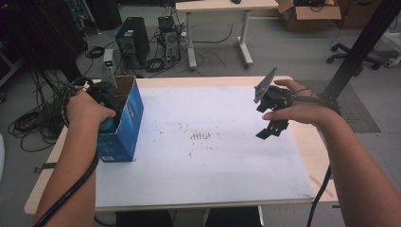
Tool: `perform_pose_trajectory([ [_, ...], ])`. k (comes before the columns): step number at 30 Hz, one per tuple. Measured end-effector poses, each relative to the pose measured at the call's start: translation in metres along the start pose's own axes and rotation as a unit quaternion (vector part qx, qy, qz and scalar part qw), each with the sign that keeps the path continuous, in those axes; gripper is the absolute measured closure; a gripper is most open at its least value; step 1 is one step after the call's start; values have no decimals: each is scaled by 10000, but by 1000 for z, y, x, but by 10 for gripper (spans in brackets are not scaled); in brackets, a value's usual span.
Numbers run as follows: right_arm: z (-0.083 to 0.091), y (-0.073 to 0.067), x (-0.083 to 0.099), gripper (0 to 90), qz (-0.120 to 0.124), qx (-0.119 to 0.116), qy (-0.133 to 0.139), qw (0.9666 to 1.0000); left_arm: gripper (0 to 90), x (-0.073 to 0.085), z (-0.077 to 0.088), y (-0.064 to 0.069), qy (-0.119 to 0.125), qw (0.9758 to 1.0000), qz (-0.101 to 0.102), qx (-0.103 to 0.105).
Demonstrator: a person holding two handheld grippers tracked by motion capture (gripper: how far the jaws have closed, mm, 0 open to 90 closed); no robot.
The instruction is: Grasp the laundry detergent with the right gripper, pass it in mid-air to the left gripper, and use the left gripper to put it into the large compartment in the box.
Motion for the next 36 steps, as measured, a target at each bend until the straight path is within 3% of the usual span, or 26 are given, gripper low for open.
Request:
perform_pose_trajectory([
  [14,5,-1,2,34,-31,23,32,10000,357,1,0,1,48,9999,-118,-75],
  [21,5,-1,3,33,-23,35,45,10000,320,1,0,1,38,10000,-55,3],
  [36,5,1,4,34,-34,18,65,10000,291,4,19,4,193,9998,-44,32],
])
Point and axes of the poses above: each handheld gripper's, and its own axes: z roughly backward along the jaws, x roughly out of its underside, y roughly to its right, the point moved 3 cm from there along -z, roughly forward along the jaws, and after that the axes turned 7 degrees about y, right-handed, at the moved point
